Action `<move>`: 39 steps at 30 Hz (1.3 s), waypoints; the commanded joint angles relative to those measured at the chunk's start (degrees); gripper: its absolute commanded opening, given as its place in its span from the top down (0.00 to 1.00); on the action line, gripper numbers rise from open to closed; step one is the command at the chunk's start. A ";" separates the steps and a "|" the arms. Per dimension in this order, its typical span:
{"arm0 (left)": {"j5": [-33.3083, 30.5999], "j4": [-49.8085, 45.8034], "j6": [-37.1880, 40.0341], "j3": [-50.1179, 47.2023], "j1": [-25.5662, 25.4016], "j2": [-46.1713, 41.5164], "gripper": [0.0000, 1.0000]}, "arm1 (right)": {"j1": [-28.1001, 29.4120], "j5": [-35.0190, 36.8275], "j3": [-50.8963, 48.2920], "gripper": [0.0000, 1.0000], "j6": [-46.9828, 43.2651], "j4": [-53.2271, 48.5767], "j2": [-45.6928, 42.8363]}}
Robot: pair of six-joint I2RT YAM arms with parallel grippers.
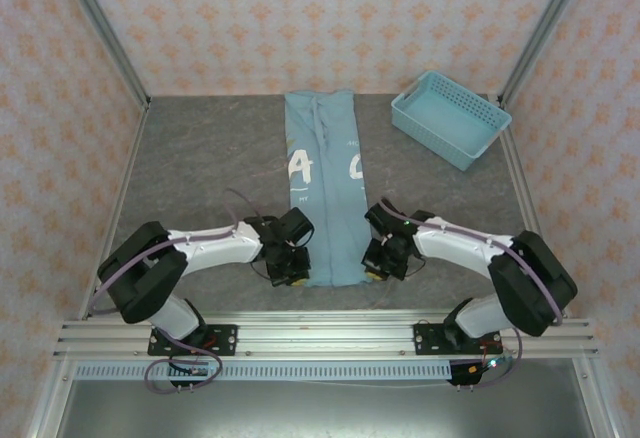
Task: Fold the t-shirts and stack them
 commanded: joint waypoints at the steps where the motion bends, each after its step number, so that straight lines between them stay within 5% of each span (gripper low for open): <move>1: 0.04 -0.76 -2.05 -3.36 -1.26 -2.32 1.00 | 2.24 0.21 -1.02 1.00 4.00 -0.44 -3.33; 19: -4.00 -4.49 -6.21 -1.48 -3.82 -14.42 1.00 | 6.41 6.66 1.99 1.00 7.60 -10.30 -11.67; 28: -9.10 -8.80 -4.73 6.00 4.02 -14.34 1.00 | 1.75 10.83 10.36 1.00 4.04 -11.81 -7.33; 39: -9.30 -9.74 2.32 20.28 14.88 -3.79 1.00 | -5.60 13.66 33.21 1.00 -6.80 -14.38 10.43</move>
